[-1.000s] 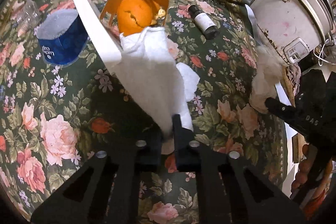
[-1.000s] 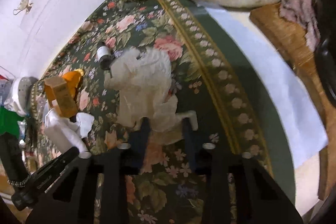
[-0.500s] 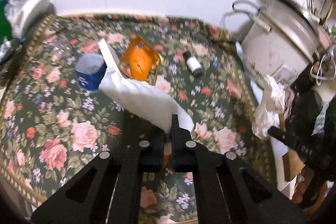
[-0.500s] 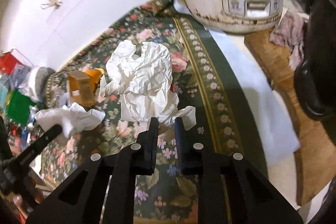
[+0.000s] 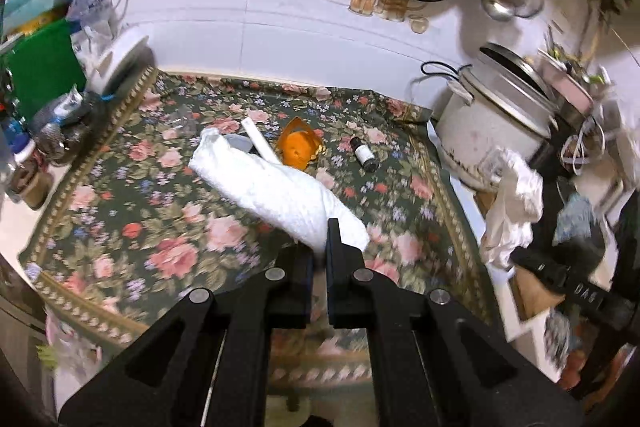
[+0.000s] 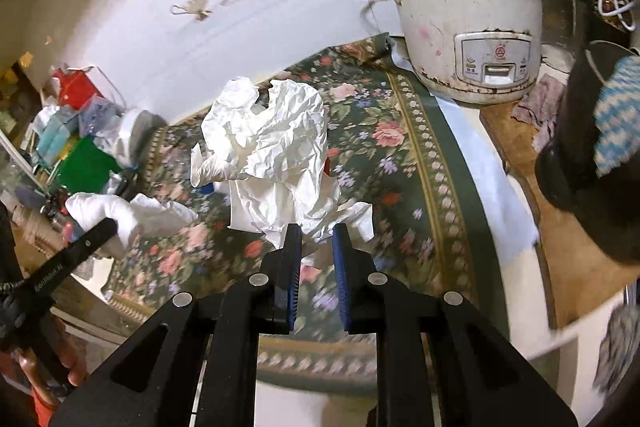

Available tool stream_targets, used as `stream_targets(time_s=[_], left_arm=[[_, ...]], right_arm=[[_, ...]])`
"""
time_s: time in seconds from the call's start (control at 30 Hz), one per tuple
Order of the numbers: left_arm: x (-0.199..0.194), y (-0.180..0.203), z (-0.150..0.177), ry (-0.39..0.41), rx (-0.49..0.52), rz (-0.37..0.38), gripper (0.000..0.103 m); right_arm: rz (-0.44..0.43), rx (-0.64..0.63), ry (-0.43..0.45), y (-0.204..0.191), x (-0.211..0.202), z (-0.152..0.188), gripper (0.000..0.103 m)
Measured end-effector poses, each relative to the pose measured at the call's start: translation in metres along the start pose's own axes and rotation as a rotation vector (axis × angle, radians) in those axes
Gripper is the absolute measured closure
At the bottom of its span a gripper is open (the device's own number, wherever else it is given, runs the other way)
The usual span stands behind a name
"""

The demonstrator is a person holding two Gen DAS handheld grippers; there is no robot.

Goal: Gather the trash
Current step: 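Carry both tissues down over the floor bin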

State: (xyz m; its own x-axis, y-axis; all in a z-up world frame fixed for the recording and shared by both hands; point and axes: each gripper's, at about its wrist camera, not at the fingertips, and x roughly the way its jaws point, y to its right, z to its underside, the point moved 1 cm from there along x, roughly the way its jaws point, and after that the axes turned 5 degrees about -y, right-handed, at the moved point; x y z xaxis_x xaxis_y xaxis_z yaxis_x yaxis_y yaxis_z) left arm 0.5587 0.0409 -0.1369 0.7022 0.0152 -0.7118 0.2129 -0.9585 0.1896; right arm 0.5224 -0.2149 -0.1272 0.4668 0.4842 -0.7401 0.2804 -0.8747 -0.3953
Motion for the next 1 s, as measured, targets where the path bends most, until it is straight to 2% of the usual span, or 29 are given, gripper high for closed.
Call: stream_targets(time_s=[0.2,0.53,0.77,1.0], left_arm=[[-0.043,-0.027,0.055,-0.012,0.103,0.052,0.099],[-0.099,-0.071,0.151,-0.079,0.201,0.087,0.099],[-0.103,-0.085,0.209,-0.212,0.211,0.111,0.099],[-0.074,-0.089,0.257,-0.336,0.168,0.125,0.099]], right_arm=[[0.031,0.029,0.044,-0.037,-0.024,0.061,0.089],[0.040,0.050,0.025,-0.099,-0.034,0.162,0.089],[0.063,0.042,-0.085,-0.116,-0.029,0.218,0.089],[0.101,0.067,-0.218,-0.090,-0.002,0.262,0.089]])
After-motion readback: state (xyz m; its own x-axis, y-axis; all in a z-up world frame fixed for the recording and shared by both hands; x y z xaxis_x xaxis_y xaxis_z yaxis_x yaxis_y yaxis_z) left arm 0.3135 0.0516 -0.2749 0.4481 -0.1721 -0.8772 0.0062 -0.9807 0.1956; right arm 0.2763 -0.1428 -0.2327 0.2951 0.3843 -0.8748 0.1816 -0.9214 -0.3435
